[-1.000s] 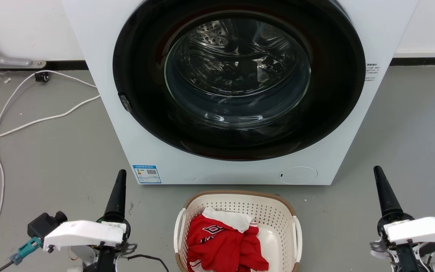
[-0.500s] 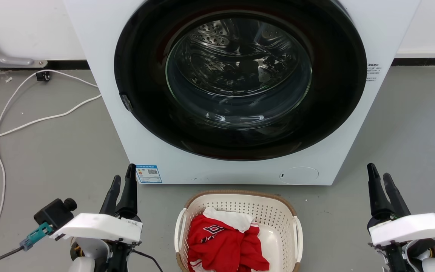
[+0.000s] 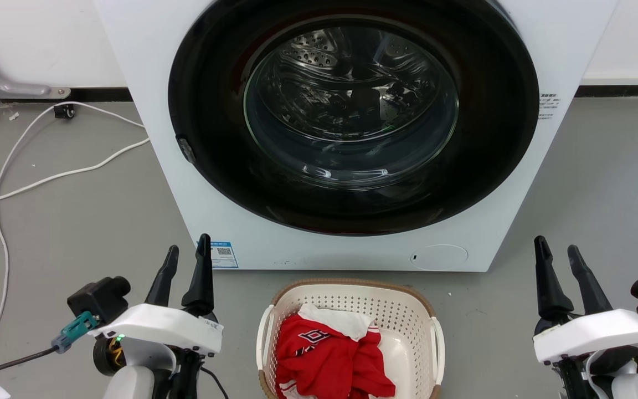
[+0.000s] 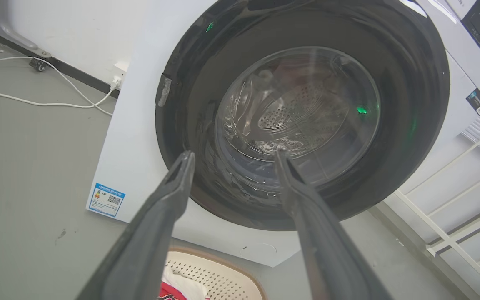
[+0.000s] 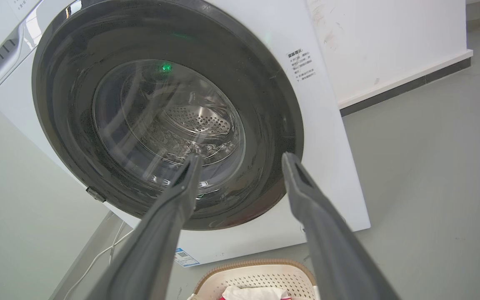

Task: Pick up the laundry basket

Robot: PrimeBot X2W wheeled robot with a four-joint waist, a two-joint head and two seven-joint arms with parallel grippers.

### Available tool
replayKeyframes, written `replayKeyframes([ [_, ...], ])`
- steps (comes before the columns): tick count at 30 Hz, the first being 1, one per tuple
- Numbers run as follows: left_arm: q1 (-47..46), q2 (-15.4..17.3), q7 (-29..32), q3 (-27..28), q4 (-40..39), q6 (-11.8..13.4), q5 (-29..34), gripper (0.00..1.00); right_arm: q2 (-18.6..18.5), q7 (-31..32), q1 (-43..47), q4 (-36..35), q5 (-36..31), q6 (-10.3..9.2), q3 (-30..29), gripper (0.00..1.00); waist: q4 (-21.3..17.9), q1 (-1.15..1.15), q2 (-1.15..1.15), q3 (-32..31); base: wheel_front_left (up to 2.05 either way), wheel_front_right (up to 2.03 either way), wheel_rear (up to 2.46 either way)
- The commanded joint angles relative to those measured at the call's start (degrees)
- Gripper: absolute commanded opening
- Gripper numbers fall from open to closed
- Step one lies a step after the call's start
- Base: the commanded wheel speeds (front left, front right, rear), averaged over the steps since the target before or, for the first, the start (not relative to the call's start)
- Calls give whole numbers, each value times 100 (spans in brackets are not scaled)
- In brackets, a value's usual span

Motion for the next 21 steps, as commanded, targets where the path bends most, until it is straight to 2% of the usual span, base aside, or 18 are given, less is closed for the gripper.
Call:
replayKeyframes([
  [1, -170, 49, -67, -28, -25, 19, 191, 100, -6, -57, -62, -93, -196, 1, 16, 100, 2, 0, 0, 3, 0, 0, 0],
  [21, -381, 88, -356, -106, 372, 206, 1303, 100, -5, -158, -35, -93, -1418, 1, 104, 100, 9, 0, 0, 25, 0, 0, 0],
])
